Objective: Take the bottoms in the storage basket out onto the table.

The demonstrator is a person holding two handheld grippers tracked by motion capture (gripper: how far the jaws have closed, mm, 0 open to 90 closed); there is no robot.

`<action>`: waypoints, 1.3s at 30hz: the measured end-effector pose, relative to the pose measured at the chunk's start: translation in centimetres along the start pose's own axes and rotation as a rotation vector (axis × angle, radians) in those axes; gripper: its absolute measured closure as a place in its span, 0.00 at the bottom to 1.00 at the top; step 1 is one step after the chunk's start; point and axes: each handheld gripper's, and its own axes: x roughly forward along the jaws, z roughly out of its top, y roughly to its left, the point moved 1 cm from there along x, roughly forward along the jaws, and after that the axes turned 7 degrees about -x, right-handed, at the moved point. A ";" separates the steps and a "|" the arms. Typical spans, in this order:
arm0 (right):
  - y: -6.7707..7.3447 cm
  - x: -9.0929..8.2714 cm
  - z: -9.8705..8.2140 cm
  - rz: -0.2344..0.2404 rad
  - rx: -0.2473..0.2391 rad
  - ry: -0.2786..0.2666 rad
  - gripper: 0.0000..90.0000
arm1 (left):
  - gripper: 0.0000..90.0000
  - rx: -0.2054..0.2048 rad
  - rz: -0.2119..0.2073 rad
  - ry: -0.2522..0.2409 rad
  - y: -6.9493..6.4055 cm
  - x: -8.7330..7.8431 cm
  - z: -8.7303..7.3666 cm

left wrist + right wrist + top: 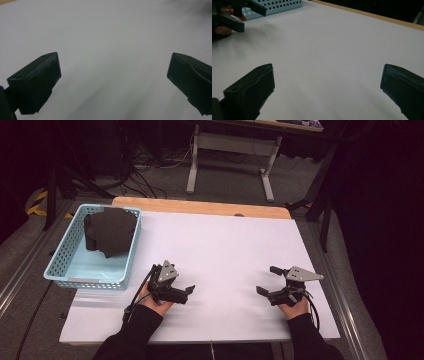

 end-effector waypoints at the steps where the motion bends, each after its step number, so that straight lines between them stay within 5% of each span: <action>1: 0.0 0.0 0.0 0.001 0.000 0.000 0.00 | 0.00 0.000 0.000 0.000 0.0 0.0 0.0; 15: 0.1 0.2 0.0 0.020 0.007 0.011 0.00 | 0.00 0.016 -0.029 -0.031 -0.3 -0.4 0.1; 19: 0.2 0.3 0.0 0.025 0.007 0.012 0.00 | 0.00 -0.007 -0.044 -0.045 -0.3 -0.7 0.4; 25: 0.2 0.4 0.0 0.028 0.015 0.017 0.00 | 0.01 0.082 -0.022 -0.037 -1.4 -1.5 1.5; 39: 0.3 0.6 0.0 0.034 0.013 0.029 0.00 | 0.01 0.051 -0.058 -0.016 -1.5 -2.2 2.8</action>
